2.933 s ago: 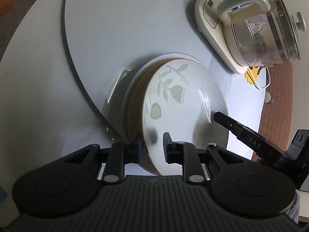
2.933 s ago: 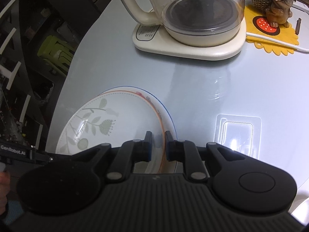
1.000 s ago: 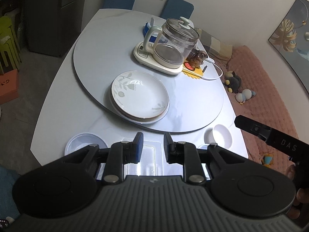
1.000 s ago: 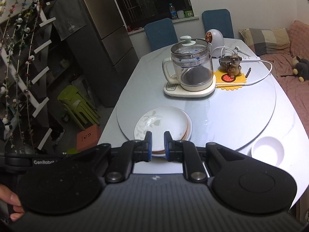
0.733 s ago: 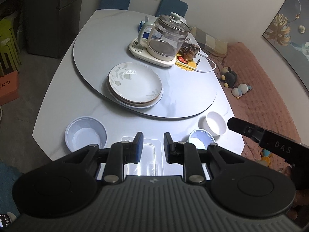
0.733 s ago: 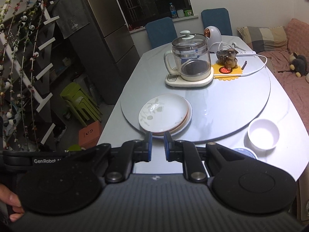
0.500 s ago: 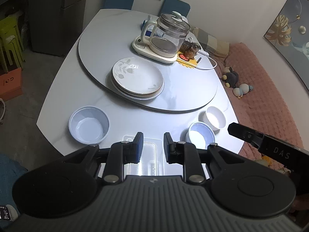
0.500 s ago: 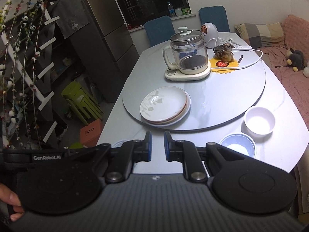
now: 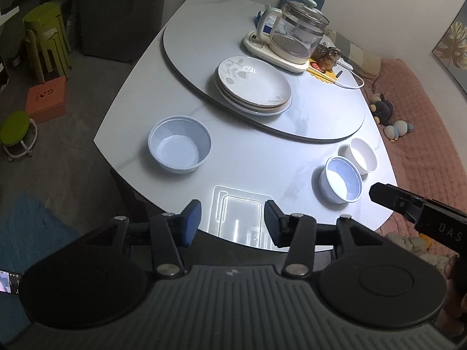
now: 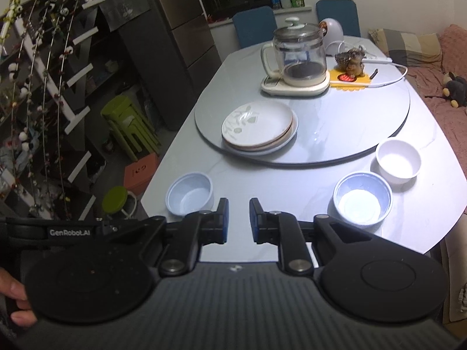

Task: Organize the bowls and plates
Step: 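Move both grippers to the rim of the large pale-blue bowl, then close both grippers on the rim of the pale-blue bowl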

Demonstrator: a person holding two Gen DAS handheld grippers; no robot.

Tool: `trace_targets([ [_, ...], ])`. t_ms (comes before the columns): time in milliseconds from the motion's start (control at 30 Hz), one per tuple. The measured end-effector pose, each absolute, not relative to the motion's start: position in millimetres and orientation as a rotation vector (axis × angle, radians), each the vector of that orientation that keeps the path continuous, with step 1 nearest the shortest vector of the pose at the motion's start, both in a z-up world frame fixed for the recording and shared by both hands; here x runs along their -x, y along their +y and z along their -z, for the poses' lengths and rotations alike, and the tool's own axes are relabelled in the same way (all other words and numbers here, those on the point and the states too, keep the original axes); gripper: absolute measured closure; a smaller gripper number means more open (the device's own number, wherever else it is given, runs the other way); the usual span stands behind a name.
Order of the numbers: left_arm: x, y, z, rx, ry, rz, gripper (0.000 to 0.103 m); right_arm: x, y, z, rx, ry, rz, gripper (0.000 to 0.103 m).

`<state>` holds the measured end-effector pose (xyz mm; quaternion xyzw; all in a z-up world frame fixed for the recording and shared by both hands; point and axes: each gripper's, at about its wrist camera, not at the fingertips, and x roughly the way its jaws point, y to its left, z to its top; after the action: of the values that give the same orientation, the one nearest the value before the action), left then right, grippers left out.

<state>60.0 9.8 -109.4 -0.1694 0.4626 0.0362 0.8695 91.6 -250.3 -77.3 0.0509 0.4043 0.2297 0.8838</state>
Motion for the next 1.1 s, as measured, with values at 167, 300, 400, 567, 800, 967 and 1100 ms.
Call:
trace_targets([
  [167, -66, 31, 121, 0.385, 0.979, -0.105, 0.049, -102, -235, 88, -0.101, 0.875, -0.500, 0.058],
  [300, -78, 54, 129, 0.407, 0.987, -0.128, 0.049, -117, -216, 97, -0.102, 0.902, -0.513, 0.058],
  [400, -91, 73, 138, 0.420, 0.994, -0.133, 0.049, -128, -199, 104, -0.090, 0.917, -0.516, 0.058],
  [567, -123, 101, 154, 0.443, 1.007, -0.108, 0.049, -150, -176, 118, -0.099, 0.960, -0.506, 0.058],
  [800, -170, 134, 181, 0.439, 1.016, -0.094, 0.049, -190, -143, 136, -0.097, 0.995, -0.497, 0.058],
  [967, -194, 153, 210, 0.451, 1.038, -0.101, 0.049, -211, -122, 157, -0.086, 1.029, -0.500, 0.058],
  [1100, -207, 164, 231, 0.480, 1.058, -0.102, 0.050, -223, -108, 173, -0.078, 1.060, -0.515, 0.059],
])
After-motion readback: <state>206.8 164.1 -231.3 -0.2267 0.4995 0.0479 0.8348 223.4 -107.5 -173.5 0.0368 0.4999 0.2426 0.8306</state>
